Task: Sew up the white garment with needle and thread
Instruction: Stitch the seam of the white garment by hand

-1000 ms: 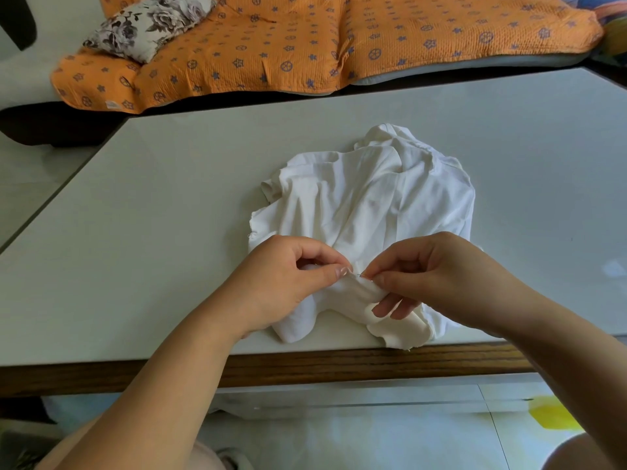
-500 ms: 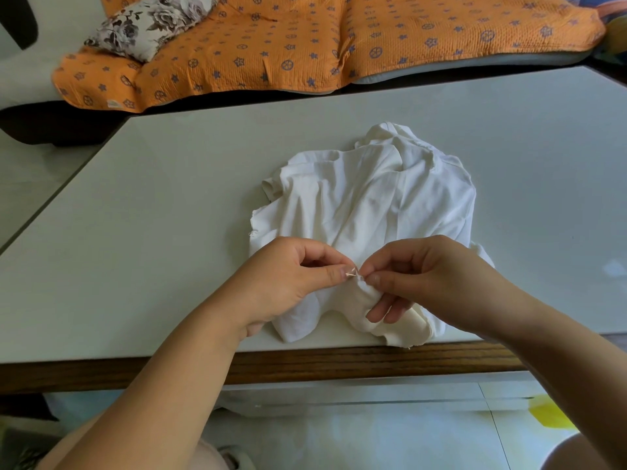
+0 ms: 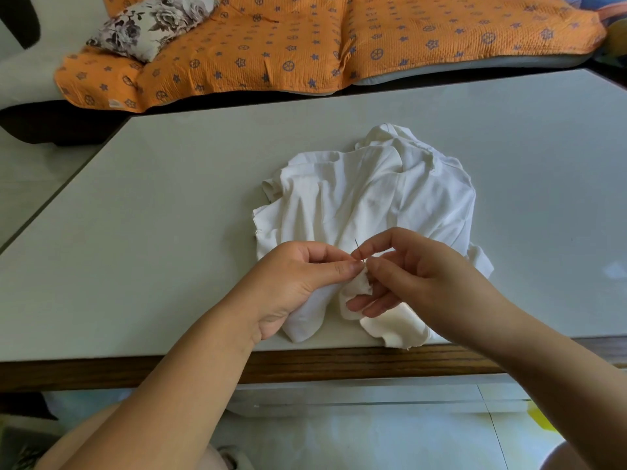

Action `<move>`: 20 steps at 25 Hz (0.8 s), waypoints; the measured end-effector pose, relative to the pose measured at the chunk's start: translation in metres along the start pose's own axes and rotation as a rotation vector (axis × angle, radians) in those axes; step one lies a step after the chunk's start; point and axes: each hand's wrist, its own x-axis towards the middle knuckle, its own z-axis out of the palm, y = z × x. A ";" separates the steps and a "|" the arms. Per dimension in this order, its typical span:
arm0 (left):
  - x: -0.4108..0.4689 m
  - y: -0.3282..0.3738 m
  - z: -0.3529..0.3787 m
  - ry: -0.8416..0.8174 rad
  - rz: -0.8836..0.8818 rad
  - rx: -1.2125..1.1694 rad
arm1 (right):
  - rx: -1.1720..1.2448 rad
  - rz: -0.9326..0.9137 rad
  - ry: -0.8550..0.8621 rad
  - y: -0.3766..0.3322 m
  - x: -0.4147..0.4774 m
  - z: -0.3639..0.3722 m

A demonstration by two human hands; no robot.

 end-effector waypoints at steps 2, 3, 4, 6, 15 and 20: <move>-0.001 0.000 0.001 0.006 0.002 0.019 | -0.038 -0.031 0.035 0.000 -0.001 0.004; -0.001 0.001 0.001 0.016 0.002 0.025 | -0.072 -0.043 0.079 0.001 0.000 0.005; -0.001 0.001 0.001 0.030 0.001 0.031 | -0.095 -0.054 0.142 0.001 0.002 0.004; -0.001 0.002 0.000 0.052 0.006 0.049 | -0.041 -0.067 0.270 0.000 0.007 -0.001; -0.003 0.001 -0.005 0.062 -0.013 0.095 | 0.818 0.081 0.156 -0.004 0.022 -0.025; -0.003 0.002 -0.008 0.094 -0.010 0.114 | 0.862 0.017 0.325 0.000 0.027 -0.032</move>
